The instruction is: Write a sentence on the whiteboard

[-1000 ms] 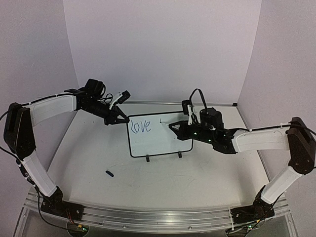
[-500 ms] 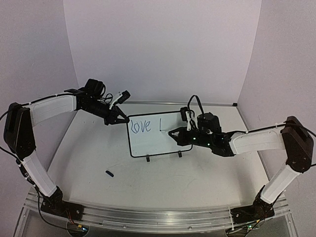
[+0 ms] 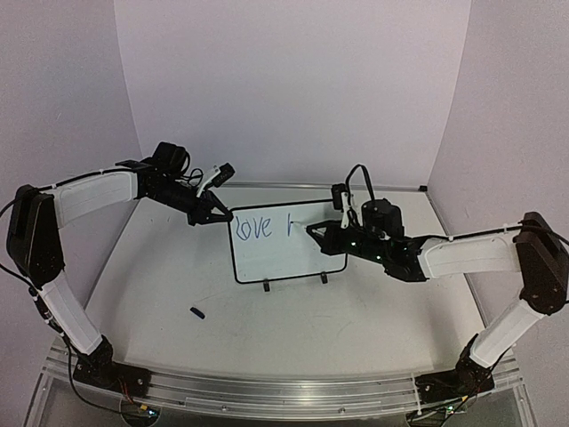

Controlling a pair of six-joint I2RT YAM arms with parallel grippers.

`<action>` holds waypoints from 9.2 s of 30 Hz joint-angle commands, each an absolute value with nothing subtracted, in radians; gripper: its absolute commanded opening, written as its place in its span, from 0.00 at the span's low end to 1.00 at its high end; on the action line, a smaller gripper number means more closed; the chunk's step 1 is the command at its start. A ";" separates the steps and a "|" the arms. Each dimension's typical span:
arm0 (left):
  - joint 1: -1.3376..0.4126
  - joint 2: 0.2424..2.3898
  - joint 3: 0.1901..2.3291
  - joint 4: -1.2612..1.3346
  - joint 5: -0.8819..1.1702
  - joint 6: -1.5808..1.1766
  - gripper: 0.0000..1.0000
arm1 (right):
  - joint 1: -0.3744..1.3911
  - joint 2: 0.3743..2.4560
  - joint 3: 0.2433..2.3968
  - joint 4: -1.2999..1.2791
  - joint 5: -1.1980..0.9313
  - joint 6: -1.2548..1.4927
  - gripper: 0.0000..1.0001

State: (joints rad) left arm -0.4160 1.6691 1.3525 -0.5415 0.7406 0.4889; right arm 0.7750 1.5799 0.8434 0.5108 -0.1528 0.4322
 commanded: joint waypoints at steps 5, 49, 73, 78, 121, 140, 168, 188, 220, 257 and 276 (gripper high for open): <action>-0.409 1.636 1.353 -0.534 0.673 0.533 0.00 | 0.770 1.551 0.801 0.527 -0.087 0.457 0.00; -0.408 1.624 1.353 -0.534 0.680 0.532 0.00 | 0.770 1.445 0.830 0.377 -0.152 0.351 0.00; -0.408 1.627 1.355 -0.536 0.678 0.532 0.00 | 0.770 1.537 0.885 0.380 -0.091 0.367 0.00; -0.408 1.624 1.355 -0.536 0.678 0.532 0.00 | 0.770 1.533 0.872 0.369 -0.055 0.386 0.00; -0.408 1.623 1.355 -0.537 0.679 0.532 0.00 | 0.770 1.567 0.848 0.403 -0.084 0.400 0.00; -0.408 1.625 1.355 -0.535 0.682 0.532 0.00 | 0.770 1.456 0.787 0.400 -0.048 0.401 0.00; -0.408 1.629 1.356 -0.536 0.682 0.532 0.00 | 0.765 1.482 0.828 0.393 -0.005 0.373 0.00; -0.408 1.627 1.356 -0.538 0.683 0.534 0.00 | 0.765 1.547 0.820 0.383 -0.077 0.384 0.00; -0.408 1.627 1.356 -0.539 0.683 0.534 0.00 | 0.764 1.448 0.818 0.385 -0.002 0.372 0.00; -0.408 1.630 1.358 -0.539 0.684 0.534 0.00 | 0.764 1.385 0.784 0.372 -0.001 0.385 0.00; -0.408 1.633 1.358 -0.539 0.684 0.534 0.00 | 0.764 1.443 0.853 0.371 0.051 0.342 0.00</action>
State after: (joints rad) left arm -0.4156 1.6600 1.3525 -0.5587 0.7345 0.4938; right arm 0.7682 1.4250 0.8139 0.3572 0.0194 0.3567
